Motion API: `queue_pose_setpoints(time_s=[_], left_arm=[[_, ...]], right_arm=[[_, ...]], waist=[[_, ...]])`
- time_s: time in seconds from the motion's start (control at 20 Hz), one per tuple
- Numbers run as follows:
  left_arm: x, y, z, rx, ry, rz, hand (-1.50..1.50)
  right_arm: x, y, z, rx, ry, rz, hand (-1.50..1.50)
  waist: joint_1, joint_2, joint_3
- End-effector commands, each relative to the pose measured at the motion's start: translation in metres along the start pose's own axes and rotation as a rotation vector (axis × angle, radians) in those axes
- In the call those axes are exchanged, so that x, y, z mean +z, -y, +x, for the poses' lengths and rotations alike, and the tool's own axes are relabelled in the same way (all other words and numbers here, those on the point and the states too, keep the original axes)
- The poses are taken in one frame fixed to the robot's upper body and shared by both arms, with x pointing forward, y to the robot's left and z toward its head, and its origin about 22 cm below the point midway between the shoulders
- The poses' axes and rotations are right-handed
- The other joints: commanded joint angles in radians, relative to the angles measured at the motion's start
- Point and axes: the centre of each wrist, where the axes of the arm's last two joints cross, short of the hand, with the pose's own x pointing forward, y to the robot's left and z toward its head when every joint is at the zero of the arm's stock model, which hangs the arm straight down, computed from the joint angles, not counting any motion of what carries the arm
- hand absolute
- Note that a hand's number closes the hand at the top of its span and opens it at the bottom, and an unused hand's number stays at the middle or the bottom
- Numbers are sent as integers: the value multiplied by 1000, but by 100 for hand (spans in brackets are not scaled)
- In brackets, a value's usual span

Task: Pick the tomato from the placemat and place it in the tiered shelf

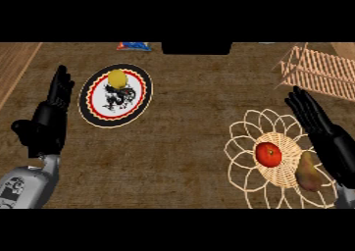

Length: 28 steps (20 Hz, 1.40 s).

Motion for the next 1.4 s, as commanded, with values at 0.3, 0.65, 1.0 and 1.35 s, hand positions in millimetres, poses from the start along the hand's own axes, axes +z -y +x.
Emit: queue_pose_setpoints(time_s=[0.3,0.65,1.0,1.35], left_arm=[[27,-47,-49,-53,-275,3,0],[52,-56,-63,-1,-368,-102,0],[45,-75,-69,-3,-370,-85,0],[50,-78,-71,6,-373,-103,0]], right_arm=[[33,47,-41,451,-400,-657,150],[10,-76,-77,480,-389,-995,-150],[29,-102,-110,715,-624,-989,-150],[17,-102,-113,832,-972,-808,-150]], waist=[[-56,51,-41],[27,15,-15],[-12,16,-25],[-1,15,-26]])
